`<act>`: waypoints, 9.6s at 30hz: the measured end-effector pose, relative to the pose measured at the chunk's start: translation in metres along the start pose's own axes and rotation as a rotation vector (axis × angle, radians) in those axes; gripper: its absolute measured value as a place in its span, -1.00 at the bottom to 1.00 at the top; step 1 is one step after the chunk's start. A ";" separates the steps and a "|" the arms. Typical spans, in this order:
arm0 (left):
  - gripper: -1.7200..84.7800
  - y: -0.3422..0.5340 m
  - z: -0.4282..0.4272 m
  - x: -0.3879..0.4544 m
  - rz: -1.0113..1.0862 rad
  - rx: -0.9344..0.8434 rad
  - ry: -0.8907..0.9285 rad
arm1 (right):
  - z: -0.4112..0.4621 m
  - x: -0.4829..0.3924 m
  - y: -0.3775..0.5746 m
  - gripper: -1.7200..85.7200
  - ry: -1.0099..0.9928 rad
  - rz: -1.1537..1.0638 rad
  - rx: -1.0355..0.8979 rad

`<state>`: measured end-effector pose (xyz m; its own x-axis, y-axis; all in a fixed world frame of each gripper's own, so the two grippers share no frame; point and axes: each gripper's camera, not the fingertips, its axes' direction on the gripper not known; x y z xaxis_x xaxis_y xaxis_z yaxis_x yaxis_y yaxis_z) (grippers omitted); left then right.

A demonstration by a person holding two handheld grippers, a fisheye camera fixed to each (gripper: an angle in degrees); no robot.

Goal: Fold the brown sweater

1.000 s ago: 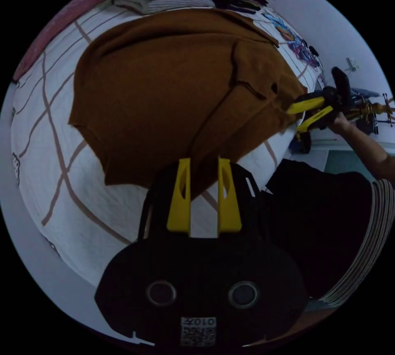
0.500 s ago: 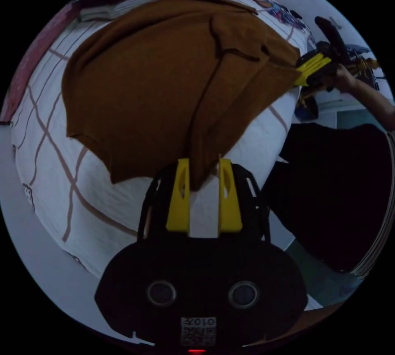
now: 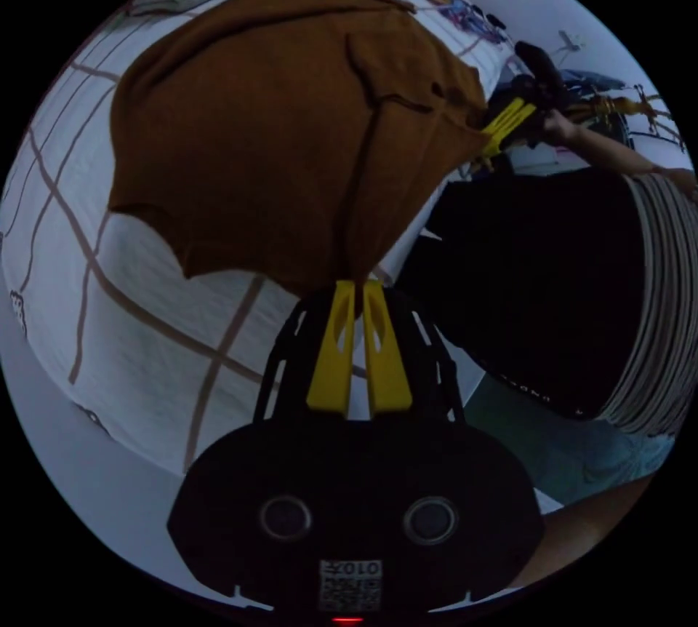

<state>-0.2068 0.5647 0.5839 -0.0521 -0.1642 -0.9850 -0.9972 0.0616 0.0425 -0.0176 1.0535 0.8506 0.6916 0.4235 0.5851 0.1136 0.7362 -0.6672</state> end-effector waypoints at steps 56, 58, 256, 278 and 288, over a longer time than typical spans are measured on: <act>-0.93 -0.071 -0.060 -0.024 -0.238 0.164 0.120 | -0.320 0.039 0.053 -0.87 0.162 0.415 0.555; -0.94 -0.069 -0.063 -0.028 -0.254 0.170 0.150 | -0.336 0.054 0.076 -0.87 0.129 0.519 0.640; -0.59 -0.112 0.078 0.154 -0.044 0.096 -0.375 | -0.196 0.100 0.418 -0.86 0.449 0.727 0.208; -0.63 -0.051 0.085 0.131 -0.132 0.179 -0.292 | -0.172 0.071 0.341 -0.85 0.446 0.822 0.294; -0.64 -0.036 0.094 0.108 -0.167 0.131 -0.390 | -0.142 0.008 0.164 -0.89 0.409 0.381 0.233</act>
<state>-0.1718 0.6371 0.4607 0.1581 0.1996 -0.9670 -0.9737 0.1940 -0.1191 0.1073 1.1028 0.6800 0.8762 0.4770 0.0693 -0.3234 0.6885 -0.6492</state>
